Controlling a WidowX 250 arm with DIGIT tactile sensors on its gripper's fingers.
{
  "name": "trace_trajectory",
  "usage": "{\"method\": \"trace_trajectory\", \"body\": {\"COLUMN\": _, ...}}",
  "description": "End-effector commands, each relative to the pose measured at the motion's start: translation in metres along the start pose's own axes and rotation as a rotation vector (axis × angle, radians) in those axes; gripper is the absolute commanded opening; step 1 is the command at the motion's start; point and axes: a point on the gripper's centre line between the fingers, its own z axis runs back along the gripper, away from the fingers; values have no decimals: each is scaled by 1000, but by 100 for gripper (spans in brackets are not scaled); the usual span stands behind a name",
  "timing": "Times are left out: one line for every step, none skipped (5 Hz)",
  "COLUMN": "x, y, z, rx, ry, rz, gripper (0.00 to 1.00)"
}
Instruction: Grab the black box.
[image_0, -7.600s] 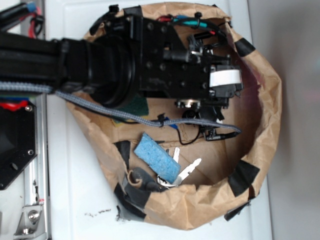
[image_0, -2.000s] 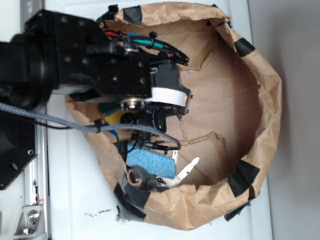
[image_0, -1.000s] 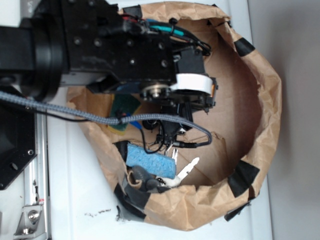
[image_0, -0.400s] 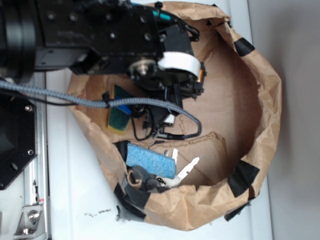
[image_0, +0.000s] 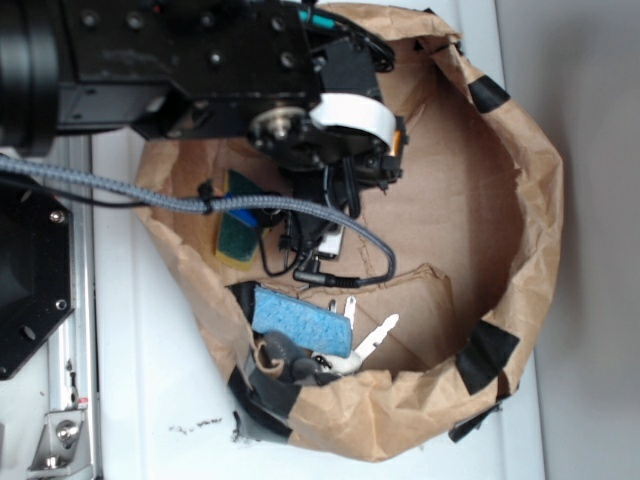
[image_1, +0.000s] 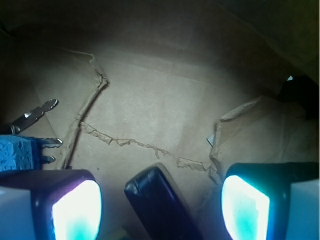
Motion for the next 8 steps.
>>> {"method": "trace_trajectory", "body": {"x": -6, "y": 11, "z": 17, "rx": 21, "ry": -34, "rz": -34, "gripper": 100}}
{"method": "trace_trajectory", "body": {"x": -8, "y": 11, "z": 11, "rx": 29, "ry": -26, "rz": -63, "gripper": 100}}
{"method": "trace_trajectory", "body": {"x": -11, "y": 10, "z": 0, "rx": 56, "ry": -38, "rz": -138, "gripper": 100}}
{"method": "trace_trajectory", "body": {"x": -6, "y": 9, "z": -16, "rx": 78, "ry": -12, "rz": -149, "gripper": 100}}
{"method": "trace_trajectory", "body": {"x": 0, "y": 10, "z": -27, "rx": 83, "ry": 20, "rz": -149, "gripper": 100}}
{"method": "trace_trajectory", "body": {"x": -1, "y": 11, "z": -27, "rx": 67, "ry": 12, "rz": -126, "gripper": 0}}
{"method": "trace_trajectory", "body": {"x": -2, "y": 11, "z": -20, "rx": 51, "ry": -2, "rz": -124, "gripper": 0}}
{"method": "trace_trajectory", "body": {"x": -1, "y": 12, "z": -15, "rx": 46, "ry": -18, "rz": -115, "gripper": 0}}
